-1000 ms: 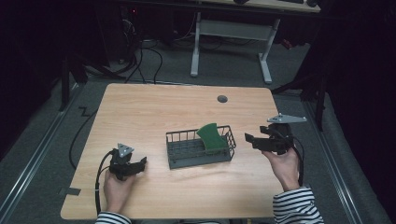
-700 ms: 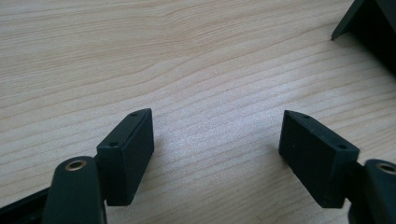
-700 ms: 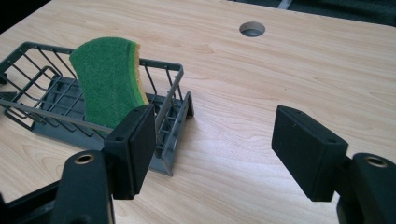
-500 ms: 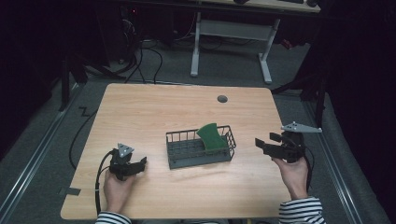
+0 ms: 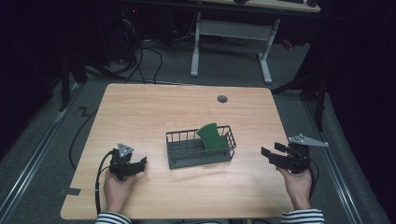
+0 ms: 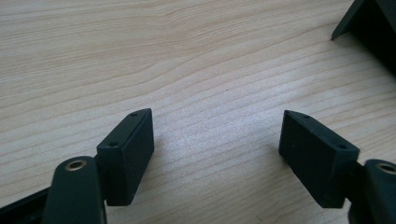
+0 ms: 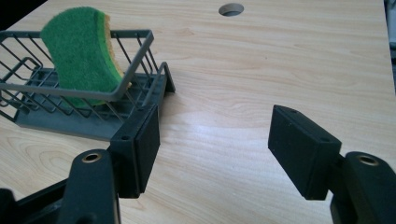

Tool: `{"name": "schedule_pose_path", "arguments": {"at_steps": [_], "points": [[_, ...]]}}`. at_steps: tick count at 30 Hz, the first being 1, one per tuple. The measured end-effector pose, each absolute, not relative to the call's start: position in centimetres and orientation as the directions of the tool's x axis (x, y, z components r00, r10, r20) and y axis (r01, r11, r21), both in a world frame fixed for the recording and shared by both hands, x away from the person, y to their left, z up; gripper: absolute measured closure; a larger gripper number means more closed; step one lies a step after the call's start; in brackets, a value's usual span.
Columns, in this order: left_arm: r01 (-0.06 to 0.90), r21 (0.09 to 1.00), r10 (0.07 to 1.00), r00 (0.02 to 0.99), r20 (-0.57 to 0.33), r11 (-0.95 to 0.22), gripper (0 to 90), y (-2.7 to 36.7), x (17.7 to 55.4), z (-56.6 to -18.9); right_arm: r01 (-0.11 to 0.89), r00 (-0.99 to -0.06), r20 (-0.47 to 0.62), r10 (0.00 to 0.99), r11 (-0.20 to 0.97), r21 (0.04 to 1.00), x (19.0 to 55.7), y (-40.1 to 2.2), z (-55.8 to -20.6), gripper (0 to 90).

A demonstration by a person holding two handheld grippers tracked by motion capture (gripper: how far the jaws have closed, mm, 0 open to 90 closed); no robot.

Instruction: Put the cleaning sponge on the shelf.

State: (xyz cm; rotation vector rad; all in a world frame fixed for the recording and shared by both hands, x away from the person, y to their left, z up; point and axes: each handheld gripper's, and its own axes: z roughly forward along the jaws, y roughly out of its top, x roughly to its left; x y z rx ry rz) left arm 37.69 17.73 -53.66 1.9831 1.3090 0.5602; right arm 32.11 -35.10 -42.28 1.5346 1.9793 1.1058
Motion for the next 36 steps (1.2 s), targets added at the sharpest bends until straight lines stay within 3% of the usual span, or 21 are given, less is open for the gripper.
{"name": "schedule_pose_path", "arguments": {"at_steps": [19,36], "points": [[0.621,0.741,0.916,0.400,-0.017,-0.257,26.9,17.7,37.7,-53.7,0.668,-0.275,0.192,0.942,0.044,0.743,31.3,-35.6,-46.9,34.6],[0.621,0.741,0.917,0.399,-0.016,-0.257,27.0,17.7,37.7,-53.7,0.664,-0.255,0.121,0.959,0.083,0.743,31.8,-34.2,-50.2,38.5]]}}
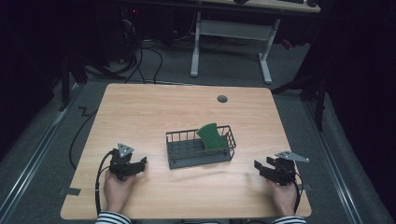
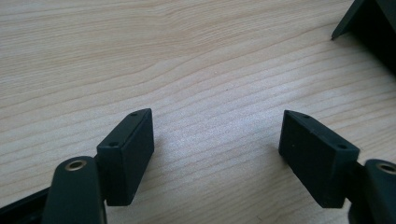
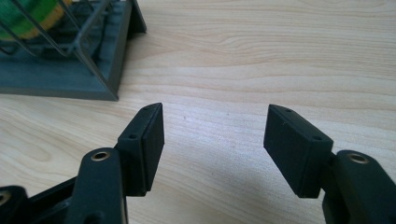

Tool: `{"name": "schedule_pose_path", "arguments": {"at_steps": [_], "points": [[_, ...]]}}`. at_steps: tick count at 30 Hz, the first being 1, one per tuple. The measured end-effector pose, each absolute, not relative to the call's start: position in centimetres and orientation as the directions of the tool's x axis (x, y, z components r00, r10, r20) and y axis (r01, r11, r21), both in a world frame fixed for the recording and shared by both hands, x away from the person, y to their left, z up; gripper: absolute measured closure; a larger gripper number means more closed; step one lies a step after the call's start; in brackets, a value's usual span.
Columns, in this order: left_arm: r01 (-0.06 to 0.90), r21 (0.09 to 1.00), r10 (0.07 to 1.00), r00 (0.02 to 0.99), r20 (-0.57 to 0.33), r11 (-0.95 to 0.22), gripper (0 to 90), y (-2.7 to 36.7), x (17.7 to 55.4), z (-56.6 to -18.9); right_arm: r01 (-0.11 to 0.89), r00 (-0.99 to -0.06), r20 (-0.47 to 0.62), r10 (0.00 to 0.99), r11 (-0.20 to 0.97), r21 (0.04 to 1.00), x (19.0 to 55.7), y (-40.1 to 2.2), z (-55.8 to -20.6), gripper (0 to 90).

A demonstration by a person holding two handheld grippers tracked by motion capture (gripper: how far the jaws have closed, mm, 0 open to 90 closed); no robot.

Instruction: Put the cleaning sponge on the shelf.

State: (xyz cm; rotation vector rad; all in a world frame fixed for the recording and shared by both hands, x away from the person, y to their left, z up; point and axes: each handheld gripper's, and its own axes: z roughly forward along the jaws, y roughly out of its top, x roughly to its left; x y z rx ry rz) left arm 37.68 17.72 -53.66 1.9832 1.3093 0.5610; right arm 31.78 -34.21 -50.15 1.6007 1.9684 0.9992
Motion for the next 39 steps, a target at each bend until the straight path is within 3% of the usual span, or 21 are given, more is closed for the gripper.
{"name": "schedule_pose_path", "arguments": {"at_steps": [20,29,39], "points": [[0.622,0.740,0.917,0.399,-0.017,-0.256,27.0,17.7,37.7,-53.7,0.678,-0.272,0.034,0.962,0.167,0.716,32.1,-32.9,-52.5,38.7],[0.621,0.741,0.917,0.398,-0.016,-0.256,26.9,17.7,37.7,-53.7,0.656,-0.276,-0.021,0.961,0.205,0.727,32.0,-32.3,-53.0,34.7],[0.622,0.741,0.918,0.397,-0.017,-0.255,26.9,17.7,37.6,-53.7,0.658,-0.277,-0.016,0.961,0.202,0.726,32.1,-32.3,-53.0,33.2]]}}
